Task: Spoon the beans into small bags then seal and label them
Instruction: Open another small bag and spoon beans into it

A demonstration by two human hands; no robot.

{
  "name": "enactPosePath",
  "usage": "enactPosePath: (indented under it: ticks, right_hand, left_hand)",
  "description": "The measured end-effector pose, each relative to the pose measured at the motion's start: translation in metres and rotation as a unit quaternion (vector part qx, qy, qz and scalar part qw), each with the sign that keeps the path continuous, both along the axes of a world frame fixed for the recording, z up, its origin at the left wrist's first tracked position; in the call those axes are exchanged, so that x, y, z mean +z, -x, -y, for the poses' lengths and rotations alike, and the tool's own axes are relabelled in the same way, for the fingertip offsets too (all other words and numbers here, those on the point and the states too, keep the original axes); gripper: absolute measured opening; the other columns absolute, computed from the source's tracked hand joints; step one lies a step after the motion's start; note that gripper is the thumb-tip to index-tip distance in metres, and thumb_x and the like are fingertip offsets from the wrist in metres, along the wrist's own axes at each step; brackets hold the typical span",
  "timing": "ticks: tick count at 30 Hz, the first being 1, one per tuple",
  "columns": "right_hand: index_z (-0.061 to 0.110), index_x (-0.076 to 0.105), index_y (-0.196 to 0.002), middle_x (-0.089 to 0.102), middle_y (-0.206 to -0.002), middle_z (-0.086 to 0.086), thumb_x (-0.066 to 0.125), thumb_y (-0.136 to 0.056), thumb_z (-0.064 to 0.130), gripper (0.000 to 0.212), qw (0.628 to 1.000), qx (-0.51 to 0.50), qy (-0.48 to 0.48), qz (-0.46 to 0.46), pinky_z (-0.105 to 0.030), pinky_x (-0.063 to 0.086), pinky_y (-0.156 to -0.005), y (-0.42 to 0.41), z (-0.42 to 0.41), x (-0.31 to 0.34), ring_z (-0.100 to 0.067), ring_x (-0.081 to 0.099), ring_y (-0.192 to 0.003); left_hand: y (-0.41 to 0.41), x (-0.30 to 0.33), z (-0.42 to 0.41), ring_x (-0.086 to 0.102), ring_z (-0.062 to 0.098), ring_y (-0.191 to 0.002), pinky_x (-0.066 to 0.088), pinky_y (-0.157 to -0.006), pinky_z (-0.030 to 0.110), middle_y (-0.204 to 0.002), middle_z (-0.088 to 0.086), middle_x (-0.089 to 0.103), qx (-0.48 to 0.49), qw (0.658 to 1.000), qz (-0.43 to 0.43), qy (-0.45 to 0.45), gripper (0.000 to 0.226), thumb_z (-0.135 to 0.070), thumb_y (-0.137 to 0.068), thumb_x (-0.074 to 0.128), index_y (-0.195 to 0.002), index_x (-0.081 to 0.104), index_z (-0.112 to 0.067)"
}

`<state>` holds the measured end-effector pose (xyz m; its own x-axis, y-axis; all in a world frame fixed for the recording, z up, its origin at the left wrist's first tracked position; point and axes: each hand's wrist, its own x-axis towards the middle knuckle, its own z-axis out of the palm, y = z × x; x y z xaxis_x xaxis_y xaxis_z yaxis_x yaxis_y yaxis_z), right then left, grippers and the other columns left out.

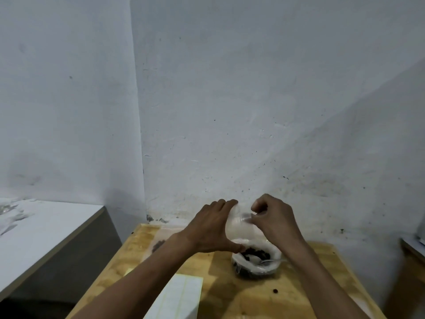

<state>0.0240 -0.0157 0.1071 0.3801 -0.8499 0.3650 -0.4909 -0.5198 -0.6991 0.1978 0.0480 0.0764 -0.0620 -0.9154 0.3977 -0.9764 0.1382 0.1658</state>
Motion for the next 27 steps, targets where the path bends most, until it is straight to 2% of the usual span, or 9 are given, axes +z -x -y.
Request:
enactPosePath:
  ticks: [3, 6, 11, 14, 16, 18, 20, 24, 27]
  right_hand:
    - [0.017, 0.068, -0.061, 0.066, -0.058, 0.007, 0.085, -0.077, 0.020, 0.024, 0.992, 0.084, -0.090, 0.023, -0.013, 0.046, -0.052, 0.004, -0.001, 0.003, -0.005, 0.064, -0.058]
    - [-0.006, 0.070, -0.076, 0.072, -0.063, -0.008, 0.076, -0.086, 0.011, 0.021, 0.956, 0.180, -0.222, 0.063, -0.021, 0.056, -0.057, 0.013, -0.003, 0.005, -0.012, 0.075, -0.066]
    - [0.006, 0.079, -0.092, 0.079, -0.086, -0.005, 0.079, -0.085, 0.018, 0.014, 0.957, 0.192, -0.218, -0.002, -0.031, 0.060, -0.080, 0.020, 0.012, -0.006, -0.015, 0.077, -0.086]
    - [0.016, 0.080, -0.081, 0.078, -0.078, 0.000, 0.076, -0.086, 0.024, 0.011, 0.983, 0.120, -0.139, -0.020, -0.031, 0.061, -0.076, 0.026, 0.022, -0.013, -0.011, 0.075, -0.076]
    - [0.013, 0.074, -0.073, 0.075, -0.073, -0.002, 0.070, -0.090, 0.036, 0.029, 0.995, -0.013, -0.080, -0.053, -0.032, 0.057, -0.064, 0.039, 0.033, -0.014, -0.016, 0.072, -0.068]
    - [0.010, 0.065, -0.077, 0.069, -0.078, -0.007, 0.058, -0.093, 0.057, 0.050, 0.969, -0.156, -0.068, -0.179, -0.031, 0.047, -0.063, 0.061, 0.045, -0.018, -0.025, 0.066, -0.073]
    - [0.005, 0.058, -0.085, 0.064, -0.082, -0.009, 0.049, -0.090, 0.071, 0.067, 0.936, -0.193, -0.155, -0.250, -0.032, 0.046, -0.066, 0.083, 0.050, -0.031, -0.027, 0.062, -0.077]
    - [-0.004, 0.065, -0.082, 0.070, -0.061, -0.017, 0.069, -0.083, 0.061, 0.065, 0.929, -0.127, -0.344, -0.049, -0.035, 0.057, -0.056, 0.090, 0.046, -0.074, -0.030, 0.068, -0.053]
    - [-0.002, 0.068, -0.070, 0.066, -0.055, -0.013, 0.074, -0.091, 0.029, 0.037, 0.944, -0.091, -0.312, 0.054, -0.030, 0.050, -0.052, 0.083, 0.041, -0.090, -0.024, 0.061, -0.047]
  left_hand:
    - [0.006, -0.005, 0.002, 0.050, 0.017, -0.108, 0.044, -0.095, 0.034, -0.128, -0.001, 0.052, -0.022, 0.999, -0.040, 0.024, 0.101, -0.065, -0.069, 0.081, -0.146, 0.036, -0.018]
    - [0.014, -0.008, 0.002, 0.049, 0.015, -0.115, 0.041, -0.095, 0.029, -0.133, -0.004, 0.052, -0.041, 0.997, -0.069, 0.011, 0.099, -0.060, -0.071, 0.082, -0.148, 0.036, -0.019]
    - [0.013, -0.013, 0.012, 0.055, 0.014, -0.107, 0.048, -0.086, 0.029, -0.129, -0.006, 0.058, -0.051, 0.987, -0.143, -0.059, 0.089, -0.062, -0.068, 0.078, -0.140, 0.044, -0.023]
    - [0.013, -0.015, 0.018, 0.056, 0.014, -0.110, 0.051, -0.090, 0.036, -0.132, -0.005, 0.057, -0.027, 0.987, -0.144, -0.065, 0.088, -0.065, -0.070, 0.078, -0.140, 0.045, -0.024]
    - [0.009, -0.018, 0.021, 0.054, 0.016, -0.115, 0.050, -0.096, 0.036, -0.138, -0.003, 0.055, 0.005, 0.986, -0.145, -0.077, 0.090, -0.065, -0.072, 0.078, -0.143, 0.044, -0.023]
    - [0.005, -0.022, 0.021, 0.053, 0.017, -0.119, 0.050, -0.098, 0.035, -0.141, -0.001, 0.053, 0.031, 0.978, -0.177, -0.107, 0.093, -0.067, -0.072, 0.077, -0.146, 0.043, -0.022]
    - [0.003, -0.025, 0.023, 0.055, 0.017, -0.113, 0.050, -0.090, 0.032, -0.139, 0.000, 0.056, 0.053, 0.964, -0.214, -0.145, 0.090, -0.070, -0.072, 0.076, -0.143, 0.047, -0.023]
    - [0.008, -0.035, 0.032, 0.052, 0.023, -0.127, 0.042, -0.094, 0.030, -0.151, 0.002, 0.049, 0.093, 0.896, -0.339, -0.270, 0.106, -0.076, -0.067, 0.075, -0.151, 0.043, -0.019]
    - [0.015, -0.043, 0.038, 0.062, 0.022, -0.116, 0.050, -0.103, 0.039, -0.136, -0.002, 0.062, 0.101, 0.874, -0.336, -0.335, 0.111, -0.085, -0.048, 0.078, -0.139, 0.058, -0.025]
